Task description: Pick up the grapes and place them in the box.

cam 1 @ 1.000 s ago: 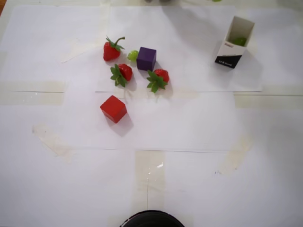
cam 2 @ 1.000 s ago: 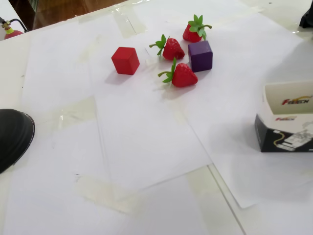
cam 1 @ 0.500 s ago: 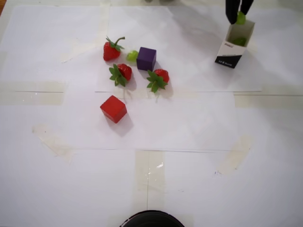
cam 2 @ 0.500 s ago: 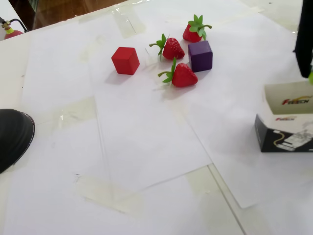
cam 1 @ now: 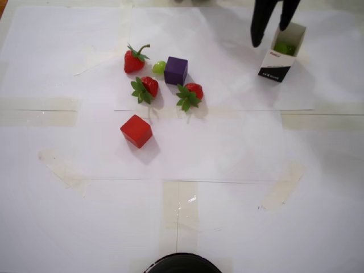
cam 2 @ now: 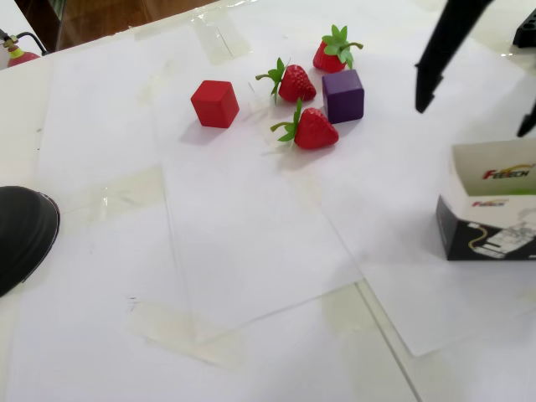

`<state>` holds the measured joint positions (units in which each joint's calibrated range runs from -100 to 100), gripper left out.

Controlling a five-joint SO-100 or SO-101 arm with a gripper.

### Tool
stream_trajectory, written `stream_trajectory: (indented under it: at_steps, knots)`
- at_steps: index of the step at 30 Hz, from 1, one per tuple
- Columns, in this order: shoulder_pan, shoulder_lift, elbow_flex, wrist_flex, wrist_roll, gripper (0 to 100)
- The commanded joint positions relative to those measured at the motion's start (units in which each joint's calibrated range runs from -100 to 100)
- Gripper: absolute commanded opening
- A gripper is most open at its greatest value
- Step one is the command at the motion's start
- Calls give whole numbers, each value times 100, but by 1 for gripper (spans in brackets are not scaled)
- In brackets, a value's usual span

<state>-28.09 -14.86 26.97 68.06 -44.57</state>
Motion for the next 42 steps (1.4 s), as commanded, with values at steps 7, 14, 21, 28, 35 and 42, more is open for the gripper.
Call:
stream_trajectory:
  at_steps: [7,14,21,28,35,42]
  knots:
    - [2566,-105,-251,7,1265,25]
    - [3405,196,494,-336,1734,23]
    - [3588,445,1049,-899,1792,21]
    - [3485,462,1285,-1259,1680,21]
    - [3287,462,1530,-1496,1480,21]
    - [3206,445,1894,-1880,1363,21]
